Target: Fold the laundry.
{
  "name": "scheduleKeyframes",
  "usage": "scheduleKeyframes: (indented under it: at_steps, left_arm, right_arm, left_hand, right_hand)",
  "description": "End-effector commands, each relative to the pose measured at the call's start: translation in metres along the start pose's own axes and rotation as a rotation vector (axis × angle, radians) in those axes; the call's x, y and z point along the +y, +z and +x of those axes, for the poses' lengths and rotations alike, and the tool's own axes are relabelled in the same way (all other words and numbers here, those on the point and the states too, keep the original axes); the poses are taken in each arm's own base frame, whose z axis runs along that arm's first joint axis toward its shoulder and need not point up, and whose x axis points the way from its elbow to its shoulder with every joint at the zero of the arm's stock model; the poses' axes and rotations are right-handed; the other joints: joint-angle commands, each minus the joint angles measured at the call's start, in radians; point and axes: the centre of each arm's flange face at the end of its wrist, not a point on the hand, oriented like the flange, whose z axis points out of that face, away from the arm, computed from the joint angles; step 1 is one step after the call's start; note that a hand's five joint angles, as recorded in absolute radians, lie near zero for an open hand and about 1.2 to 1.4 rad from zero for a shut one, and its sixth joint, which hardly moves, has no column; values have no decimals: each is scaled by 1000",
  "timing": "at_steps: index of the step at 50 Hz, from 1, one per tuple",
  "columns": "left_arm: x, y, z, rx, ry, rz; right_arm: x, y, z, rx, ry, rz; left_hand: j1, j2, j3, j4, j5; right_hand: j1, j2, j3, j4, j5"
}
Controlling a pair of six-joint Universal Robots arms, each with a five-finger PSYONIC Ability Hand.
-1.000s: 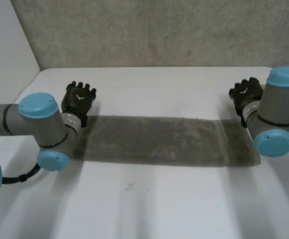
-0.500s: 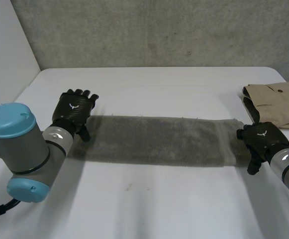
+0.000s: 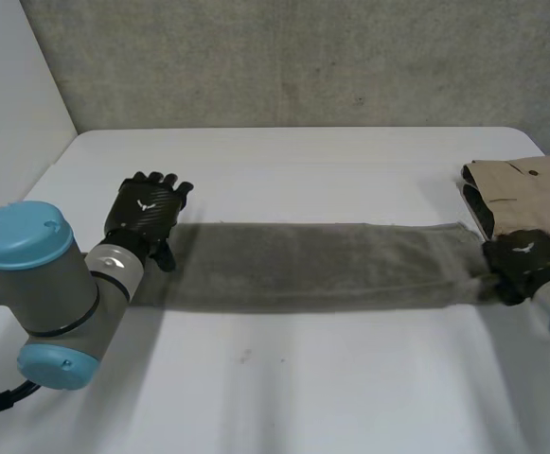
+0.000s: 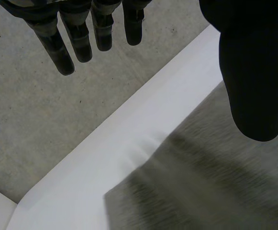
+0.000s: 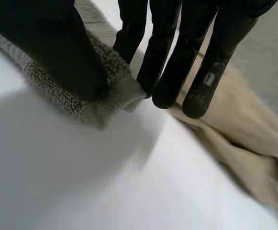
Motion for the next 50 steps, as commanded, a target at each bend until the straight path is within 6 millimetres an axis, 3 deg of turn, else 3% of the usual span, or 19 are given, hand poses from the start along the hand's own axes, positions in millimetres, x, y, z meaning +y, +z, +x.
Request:
scheduleKeyframes:
  at_steps: [1,5,7,14,17,18,21,22,23,27,30,34,36,37,38,41,45,46,50]
  left_arm:
    - [-6,-3,-3,-7,1,15]
    - [-11,-4,-5,-14,-3,29]
    - [-13,-4,-6,-16,-3,33]
    - [-19,-6,-9,-24,-4,48]
    - [-23,-8,-11,-31,-3,60]
    - [-24,-8,-11,-31,-3,61]
    - [-27,-9,-13,-38,-3,68]
    - [-28,-9,-14,-39,-3,70]
    - [-29,-10,-14,-40,-3,73]
    - [-30,-10,-15,-44,-3,78]
    - [-30,-11,-15,-41,-3,75]
    - [-30,-11,-13,-38,-4,75]
    - [-29,-11,-12,-34,-3,74]
    - [-29,-11,-12,-34,-3,74]
    - [-29,-11,-12,-33,-4,72]
    - [-29,-12,-11,-30,-4,74]
    - [-34,-13,-6,-15,-1,89]
    - [-35,-13,-3,-9,0,94]
    - [-40,-17,9,22,2,110]
  right_arm:
    - [20,1,72,193,-164,-79]
    - [32,1,103,270,-290,-140]
    - [28,1,101,263,-329,-133]
    - [-79,-14,45,193,-306,229]
    - [-122,-30,8,112,-279,387]
    - [-145,-40,-19,49,-292,478]
    - [-172,-57,-70,-74,-325,604]
    - [-183,-70,-108,-166,-349,670]
    - [-187,-76,-126,-210,-365,699]
    - [-194,-103,-200,-381,-455,810]
    - [-177,-111,-245,-495,-517,824]
    - [-154,-113,-277,-598,-564,772]
    - [-148,-112,-281,-623,-572,739]
    - [-148,-112,-280,-628,-570,728]
    - [-146,-111,-277,-638,-559,702]
    - [-148,-112,-272,-636,-509,664]
    - [-161,-99,-236,-566,-301,563]
    - [-165,-90,-212,-520,-196,515]
    - [-155,-81,-164,-465,13,392]
  left_hand:
    - [-15,-31,-38,-29,-47]
    - [-15,-31,-38,-29,-47]
    - [-15,-31,-38,-29,-47]
    - [-15,-31,-38,-29,-47]
    - [-15,-31,-38,-29,-47]
    - [-15,-31,-38,-29,-47]
    - [-15,-31,-38,-29,-47]
    - [-15,-31,-38,-29,-47]
    - [-15,-31,-38,-29,-47]
    - [-15,-31,-38,-29,-47]
    - [-15,-31,-38,-29,-47]
    - [-15,-31,-38,-29,-47]
    - [-15,-31,-38,-29,-47]
    - [-15,-31,-38,-29,-47]
    - [-15,-31,-38,-29,-47]
    - [-15,-31,-38,-29,-47]
    - [-15,-31,-38,-29,-47]
    - [-15,-31,-38,-29,-47]
    - [-15,-31,-38,-29,-47]
  right_hand:
    - [425,215,214,206,241]
    - [425,215,214,206,241]
    - [425,215,214,206,241]
    - [425,215,214,206,241]
    - [425,215,214,206,241]
    - [425,215,214,206,241]
    - [425,215,214,206,241]
    - [425,215,214,206,241]
    - [425,215,214,206,241]
    - [425,215,214,206,241]
    - [425,215,214,206,241]
    - [425,215,214,206,241]
    - [425,215,214,206,241]
    - [278,68,67,58,94]
    - [-206,-416,-417,-426,-390]
    - [-790,-1000,-1001,-1010,-974]
    - [-797,-1006,-1008,-1016,-980]
    - [-797,-1006,-1008,-1016,-980]
    - [-797,-1006,-1008,-1016,-980]
